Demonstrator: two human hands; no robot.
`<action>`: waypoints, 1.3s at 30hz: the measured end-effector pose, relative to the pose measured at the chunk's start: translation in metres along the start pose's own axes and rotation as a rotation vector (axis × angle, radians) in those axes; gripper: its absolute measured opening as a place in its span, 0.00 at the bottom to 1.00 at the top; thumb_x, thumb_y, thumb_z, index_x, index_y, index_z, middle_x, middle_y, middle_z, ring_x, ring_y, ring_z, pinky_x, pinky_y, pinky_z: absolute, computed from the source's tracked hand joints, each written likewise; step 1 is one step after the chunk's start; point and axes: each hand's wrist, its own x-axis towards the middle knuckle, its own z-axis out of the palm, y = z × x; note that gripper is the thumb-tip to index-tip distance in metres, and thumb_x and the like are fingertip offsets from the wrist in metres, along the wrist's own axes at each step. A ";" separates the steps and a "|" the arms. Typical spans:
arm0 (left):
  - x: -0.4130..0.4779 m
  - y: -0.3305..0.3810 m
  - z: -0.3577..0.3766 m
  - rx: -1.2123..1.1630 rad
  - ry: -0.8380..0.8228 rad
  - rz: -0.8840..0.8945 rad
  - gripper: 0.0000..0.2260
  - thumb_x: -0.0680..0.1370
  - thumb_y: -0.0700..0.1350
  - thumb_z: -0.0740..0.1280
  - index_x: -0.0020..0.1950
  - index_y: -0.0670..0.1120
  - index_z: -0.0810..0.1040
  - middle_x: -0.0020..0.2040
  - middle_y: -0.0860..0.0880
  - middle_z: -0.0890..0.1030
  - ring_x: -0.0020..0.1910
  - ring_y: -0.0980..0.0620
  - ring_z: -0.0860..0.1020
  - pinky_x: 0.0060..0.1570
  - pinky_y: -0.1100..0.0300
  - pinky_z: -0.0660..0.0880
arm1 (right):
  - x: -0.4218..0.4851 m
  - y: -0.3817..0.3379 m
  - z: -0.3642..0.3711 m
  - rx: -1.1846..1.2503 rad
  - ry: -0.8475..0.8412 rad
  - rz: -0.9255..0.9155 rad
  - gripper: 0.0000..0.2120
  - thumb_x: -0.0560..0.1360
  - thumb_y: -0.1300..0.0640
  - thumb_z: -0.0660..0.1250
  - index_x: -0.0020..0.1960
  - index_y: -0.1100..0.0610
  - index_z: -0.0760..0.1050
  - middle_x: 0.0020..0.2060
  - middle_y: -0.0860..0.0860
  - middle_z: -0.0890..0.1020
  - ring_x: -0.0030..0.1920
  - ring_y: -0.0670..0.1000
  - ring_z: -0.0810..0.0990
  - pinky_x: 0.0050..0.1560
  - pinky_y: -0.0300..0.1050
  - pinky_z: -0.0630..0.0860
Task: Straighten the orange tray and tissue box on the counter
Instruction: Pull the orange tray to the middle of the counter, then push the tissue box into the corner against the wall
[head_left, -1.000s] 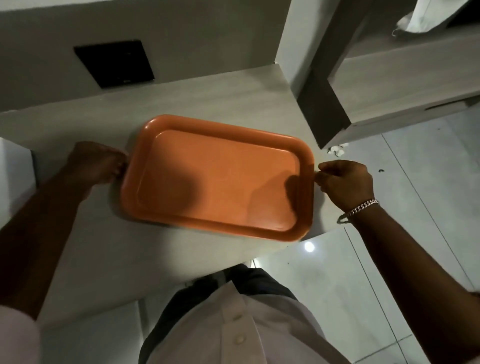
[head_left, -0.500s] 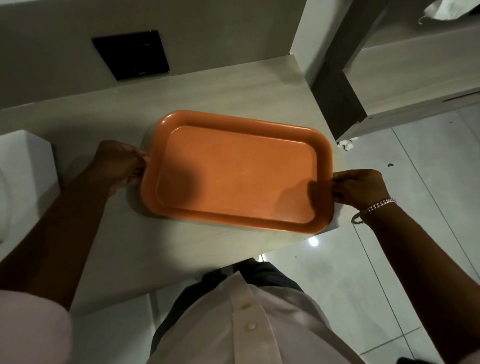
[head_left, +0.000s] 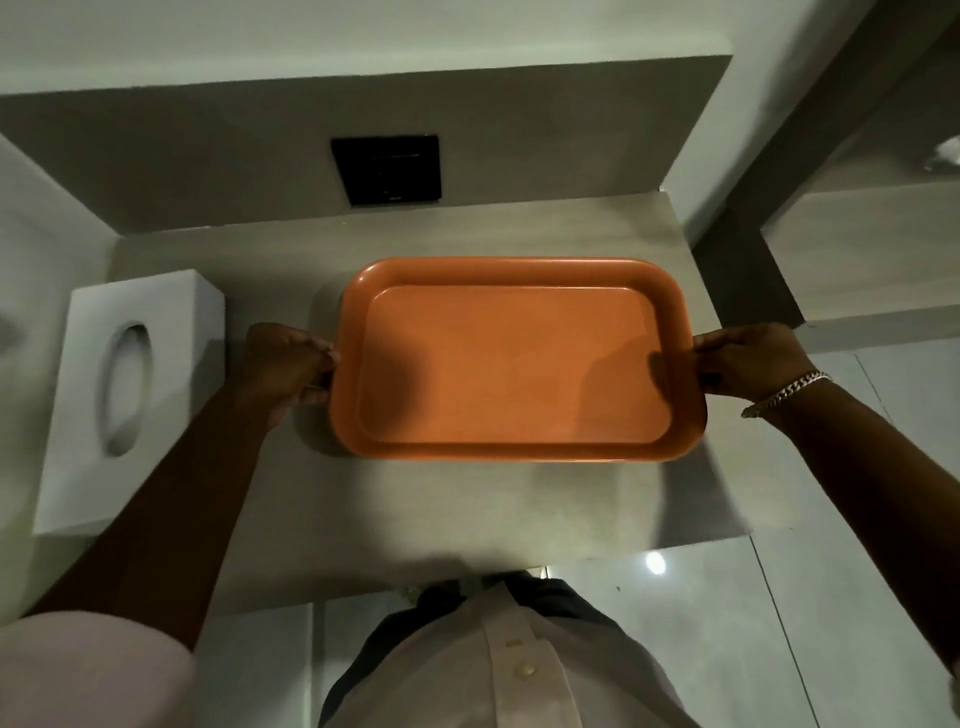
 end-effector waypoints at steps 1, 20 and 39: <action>-0.001 0.000 0.000 -0.002 0.003 -0.009 0.03 0.76 0.34 0.68 0.45 0.40 0.79 0.38 0.43 0.79 0.36 0.48 0.78 0.23 0.65 0.77 | 0.005 -0.003 0.003 -0.012 0.002 -0.004 0.08 0.72 0.72 0.70 0.51 0.68 0.81 0.51 0.68 0.83 0.52 0.67 0.83 0.57 0.63 0.80; -0.007 -0.016 0.014 0.447 0.321 0.334 0.06 0.73 0.42 0.67 0.45 0.40 0.80 0.44 0.35 0.82 0.45 0.39 0.81 0.43 0.52 0.78 | 0.022 0.001 0.042 -0.387 0.172 -0.372 0.18 0.75 0.55 0.71 0.62 0.63 0.78 0.55 0.62 0.84 0.53 0.61 0.83 0.57 0.55 0.80; -0.075 -0.136 0.121 1.135 0.258 0.904 0.34 0.78 0.63 0.57 0.80 0.48 0.56 0.81 0.38 0.55 0.80 0.34 0.52 0.72 0.25 0.44 | -0.073 0.093 0.150 -0.995 0.159 -0.911 0.36 0.76 0.30 0.53 0.78 0.46 0.59 0.79 0.60 0.60 0.80 0.63 0.53 0.74 0.72 0.39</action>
